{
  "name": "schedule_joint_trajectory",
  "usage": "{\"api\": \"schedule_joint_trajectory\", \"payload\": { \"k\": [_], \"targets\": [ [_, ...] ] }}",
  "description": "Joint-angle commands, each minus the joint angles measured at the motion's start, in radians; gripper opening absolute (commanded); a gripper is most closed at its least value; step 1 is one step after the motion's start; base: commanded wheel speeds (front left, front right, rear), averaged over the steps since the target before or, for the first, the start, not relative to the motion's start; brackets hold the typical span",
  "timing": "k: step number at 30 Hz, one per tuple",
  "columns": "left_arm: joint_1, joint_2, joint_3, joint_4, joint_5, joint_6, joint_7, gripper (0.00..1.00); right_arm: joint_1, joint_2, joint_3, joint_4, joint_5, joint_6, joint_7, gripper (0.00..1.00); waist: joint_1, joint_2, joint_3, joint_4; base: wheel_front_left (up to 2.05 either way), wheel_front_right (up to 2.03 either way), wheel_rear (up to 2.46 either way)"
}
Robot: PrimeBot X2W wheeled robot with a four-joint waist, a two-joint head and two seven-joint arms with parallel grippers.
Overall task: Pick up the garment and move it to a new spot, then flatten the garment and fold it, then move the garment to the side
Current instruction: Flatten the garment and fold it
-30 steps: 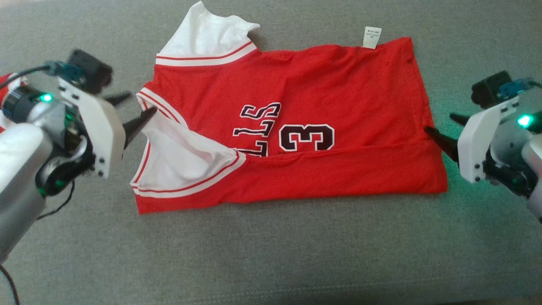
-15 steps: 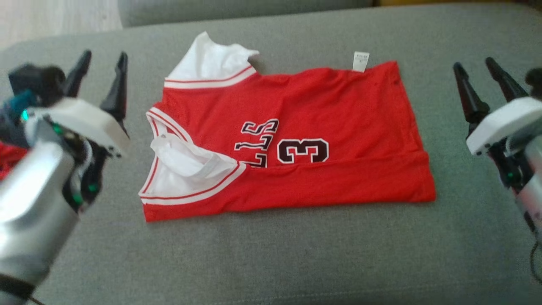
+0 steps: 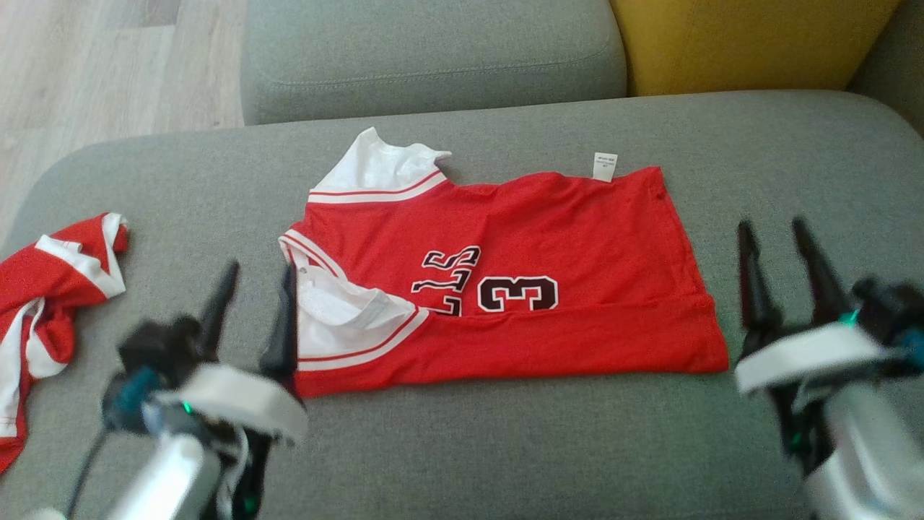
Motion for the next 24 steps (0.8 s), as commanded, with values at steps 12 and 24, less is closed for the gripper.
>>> {"api": "schedule_joint_trajectory", "payload": {
  "k": [12,24],
  "targets": [
    [0.106,-0.13,0.139,0.102,0.144,-0.065,-0.012,1.0,0.219,0.159,-0.088,-0.265,-0.21,0.007,0.077,1.0,0.0,-0.0001,0.004,-0.014,0.0,0.0,0.0],
    [0.034,-0.143,0.169,0.384,0.255,0.027,0.054,1.0,0.226,0.183,-0.135,-0.376,-0.235,0.007,0.133,1.0,0.0,-0.0001,0.038,-0.072,0.0,0.0,0.0]
  ]
}}
